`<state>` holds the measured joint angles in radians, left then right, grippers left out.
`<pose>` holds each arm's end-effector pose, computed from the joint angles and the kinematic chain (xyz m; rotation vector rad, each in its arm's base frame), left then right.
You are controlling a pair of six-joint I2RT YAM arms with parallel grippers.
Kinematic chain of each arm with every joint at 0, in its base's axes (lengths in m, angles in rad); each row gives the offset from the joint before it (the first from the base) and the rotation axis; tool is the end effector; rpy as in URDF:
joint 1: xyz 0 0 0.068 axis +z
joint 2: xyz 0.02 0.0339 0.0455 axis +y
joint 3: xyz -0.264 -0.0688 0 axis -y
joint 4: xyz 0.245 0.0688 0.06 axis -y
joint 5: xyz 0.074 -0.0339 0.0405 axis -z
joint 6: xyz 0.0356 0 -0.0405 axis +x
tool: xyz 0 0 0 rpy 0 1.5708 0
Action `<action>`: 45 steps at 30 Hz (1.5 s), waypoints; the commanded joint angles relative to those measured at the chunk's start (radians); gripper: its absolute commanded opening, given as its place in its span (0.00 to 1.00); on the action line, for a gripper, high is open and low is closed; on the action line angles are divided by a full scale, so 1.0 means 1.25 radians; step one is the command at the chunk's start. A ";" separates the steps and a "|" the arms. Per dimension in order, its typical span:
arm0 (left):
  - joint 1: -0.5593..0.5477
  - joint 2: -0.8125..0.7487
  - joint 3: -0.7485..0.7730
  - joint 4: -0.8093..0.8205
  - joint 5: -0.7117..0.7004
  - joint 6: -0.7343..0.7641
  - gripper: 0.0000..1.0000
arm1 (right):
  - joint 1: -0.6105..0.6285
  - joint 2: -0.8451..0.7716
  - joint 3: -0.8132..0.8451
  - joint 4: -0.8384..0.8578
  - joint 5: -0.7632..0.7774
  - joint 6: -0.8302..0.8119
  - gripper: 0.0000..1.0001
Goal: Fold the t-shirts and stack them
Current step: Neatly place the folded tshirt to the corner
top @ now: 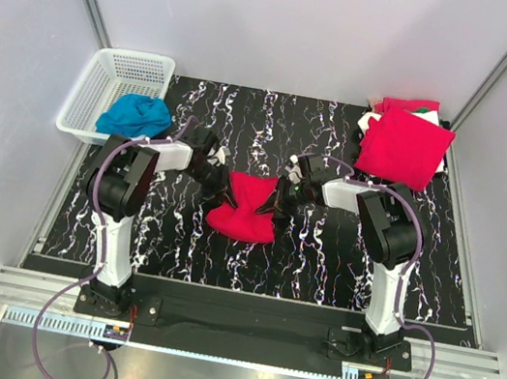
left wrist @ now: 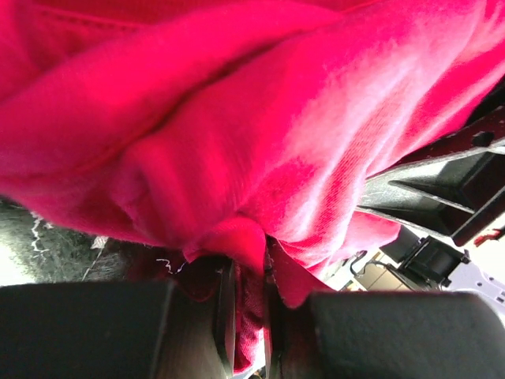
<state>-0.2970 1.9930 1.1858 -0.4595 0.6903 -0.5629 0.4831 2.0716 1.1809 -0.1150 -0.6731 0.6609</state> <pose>0.3484 -0.1303 0.1220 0.2264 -2.8996 1.1346 0.3457 0.2064 0.1063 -0.0342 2.7752 1.2462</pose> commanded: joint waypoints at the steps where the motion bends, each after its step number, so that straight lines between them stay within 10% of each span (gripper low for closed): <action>1: -0.015 0.017 0.035 0.014 -0.053 -0.005 0.00 | -0.015 0.004 0.015 -0.102 0.232 -0.079 0.00; 45: -0.135 0.304 0.629 -0.106 -0.025 -0.114 0.07 | -0.191 0.080 0.431 -0.409 0.264 -0.280 0.00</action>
<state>-0.4515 2.3531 1.8755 -0.5896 0.6312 -0.6735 0.2523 2.1513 1.6142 -0.6033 -0.3725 0.3550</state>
